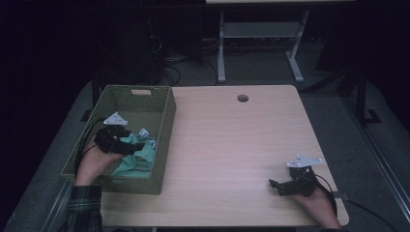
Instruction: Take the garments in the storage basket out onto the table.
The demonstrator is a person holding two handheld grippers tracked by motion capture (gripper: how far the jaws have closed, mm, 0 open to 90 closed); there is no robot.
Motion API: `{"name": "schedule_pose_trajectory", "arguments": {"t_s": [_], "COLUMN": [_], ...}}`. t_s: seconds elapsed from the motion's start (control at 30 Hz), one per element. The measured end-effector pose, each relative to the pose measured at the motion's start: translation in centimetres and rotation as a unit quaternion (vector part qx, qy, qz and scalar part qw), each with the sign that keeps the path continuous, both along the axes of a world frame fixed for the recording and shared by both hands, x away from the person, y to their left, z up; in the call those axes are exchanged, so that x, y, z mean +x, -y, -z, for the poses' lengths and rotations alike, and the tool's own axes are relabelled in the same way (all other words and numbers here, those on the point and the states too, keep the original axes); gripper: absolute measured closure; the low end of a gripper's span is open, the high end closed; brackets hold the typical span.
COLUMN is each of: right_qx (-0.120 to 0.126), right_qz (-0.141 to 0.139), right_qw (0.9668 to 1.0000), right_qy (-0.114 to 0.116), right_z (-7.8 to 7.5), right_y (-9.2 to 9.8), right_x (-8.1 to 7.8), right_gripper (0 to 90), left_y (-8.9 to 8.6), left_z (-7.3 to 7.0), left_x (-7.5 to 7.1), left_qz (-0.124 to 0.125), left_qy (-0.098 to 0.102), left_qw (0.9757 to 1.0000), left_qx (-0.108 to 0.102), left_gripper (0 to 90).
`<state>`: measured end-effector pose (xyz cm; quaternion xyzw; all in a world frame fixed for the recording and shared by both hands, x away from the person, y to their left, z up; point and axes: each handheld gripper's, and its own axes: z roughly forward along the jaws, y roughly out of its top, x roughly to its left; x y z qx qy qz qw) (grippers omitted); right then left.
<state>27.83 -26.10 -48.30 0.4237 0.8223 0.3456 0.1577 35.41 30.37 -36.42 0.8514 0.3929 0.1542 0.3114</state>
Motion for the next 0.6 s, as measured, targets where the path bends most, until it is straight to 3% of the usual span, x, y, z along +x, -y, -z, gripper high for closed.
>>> {"name": "schedule_pose_trajectory", "arguments": {"t_s": [0.27,0.6], "right_qx": [0.000,0.000], "right_qz": [0.000,0.000], "right_qw": [1.0000,1.0000], "right_qy": [0.000,0.000], "right_z": [0.0,0.0], "right_y": [0.0,0.0], "right_x": [0.0,0.0], "right_gripper": [1.5,1.5], "left_y": [-0.2,-0.1], "left_z": [1.7,3.1], "left_x": [0.7,1.2], "left_qz": [0.000,0.007], "left_qy": [-0.027,-0.059], "left_qw": [0.9993,0.9980], "left_qx": [0.027,0.022], "left_gripper": [22.6,23.0]}}
